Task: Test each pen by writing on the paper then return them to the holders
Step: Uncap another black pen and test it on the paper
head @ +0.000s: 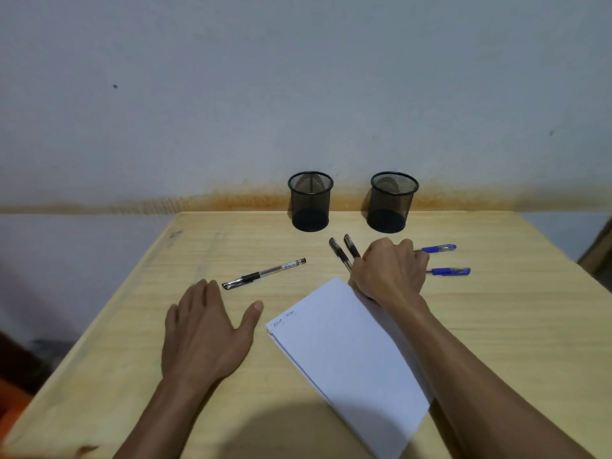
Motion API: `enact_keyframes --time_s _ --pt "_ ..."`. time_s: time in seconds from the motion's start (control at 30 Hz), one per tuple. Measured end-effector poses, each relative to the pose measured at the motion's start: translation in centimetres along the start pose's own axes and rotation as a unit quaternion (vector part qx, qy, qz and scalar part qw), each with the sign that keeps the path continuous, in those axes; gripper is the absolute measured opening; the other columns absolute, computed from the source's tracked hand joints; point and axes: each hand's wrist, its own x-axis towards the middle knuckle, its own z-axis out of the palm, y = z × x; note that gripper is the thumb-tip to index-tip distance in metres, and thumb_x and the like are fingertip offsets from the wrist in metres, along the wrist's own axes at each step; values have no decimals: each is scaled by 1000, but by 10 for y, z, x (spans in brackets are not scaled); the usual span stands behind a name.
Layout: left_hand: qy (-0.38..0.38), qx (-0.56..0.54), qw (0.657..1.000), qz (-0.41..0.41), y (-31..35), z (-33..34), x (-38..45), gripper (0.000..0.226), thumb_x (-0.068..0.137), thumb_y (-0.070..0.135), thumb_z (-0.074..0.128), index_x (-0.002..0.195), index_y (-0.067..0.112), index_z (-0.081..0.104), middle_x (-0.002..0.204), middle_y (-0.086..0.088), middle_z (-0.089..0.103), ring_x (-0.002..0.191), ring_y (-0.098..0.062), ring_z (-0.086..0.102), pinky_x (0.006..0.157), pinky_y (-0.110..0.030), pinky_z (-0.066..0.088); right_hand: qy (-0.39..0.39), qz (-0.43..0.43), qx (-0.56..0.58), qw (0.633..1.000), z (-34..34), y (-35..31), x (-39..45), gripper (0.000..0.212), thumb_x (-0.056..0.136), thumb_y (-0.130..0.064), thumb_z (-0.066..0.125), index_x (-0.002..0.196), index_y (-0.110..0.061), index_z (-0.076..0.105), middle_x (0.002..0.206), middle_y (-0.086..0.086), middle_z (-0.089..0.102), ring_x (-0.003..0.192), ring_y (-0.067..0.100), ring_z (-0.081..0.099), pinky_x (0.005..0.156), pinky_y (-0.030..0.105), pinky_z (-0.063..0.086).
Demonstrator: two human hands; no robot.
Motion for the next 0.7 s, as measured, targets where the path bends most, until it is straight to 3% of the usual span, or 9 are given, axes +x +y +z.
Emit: enact_keyframes --time_s 0.17,0.23,0.3,0.43,0.7 --pt "1 -4 1000 6 1 -1 -2 95 81 83 17 136 9 42 151 -9 39 144 -24 27 117 -47 23 48 -39 -35 997 4 -1 1 26 95 -36 53 92 -18 71 78 0 51 109 27 51 93 44 34" --pt "-5 -6 1000 2 2 -1 -3 94 83 81 20 140 9 39 156 -9 33 147 -23 22 119 -46 19 72 -101 -29 992 4 -11 -1 26 97 -37 55 97 -18 73 83 0 60 106 27 50 88 42 35" --pt "-7 -9 1000 0 1 -2 -4 92 83 81 20 140 10 38 158 -8 29 148 -22 19 119 -46 17 45 -180 -9 983 7 -27 -4 28 98 -40 57 109 -21 74 99 1 70 110 26 48 88 41 35" --pt "-12 -12 1000 -3 2 -4 -4 95 83 81 18 143 10 36 160 -9 26 149 -22 16 120 -47 16 -8 -296 -2 955 25 -57 -10 35 95 -46 59 125 -31 70 122 0 66 120 24 46 93 41 35" --pt "-10 -16 1000 -9 3 -6 -6 95 85 79 19 151 11 25 162 -7 21 151 -21 12 122 -45 11 -28 -340 -30 940 44 -80 -10 28 97 -49 59 117 -36 74 119 -3 61 113 22 44 87 40 34"
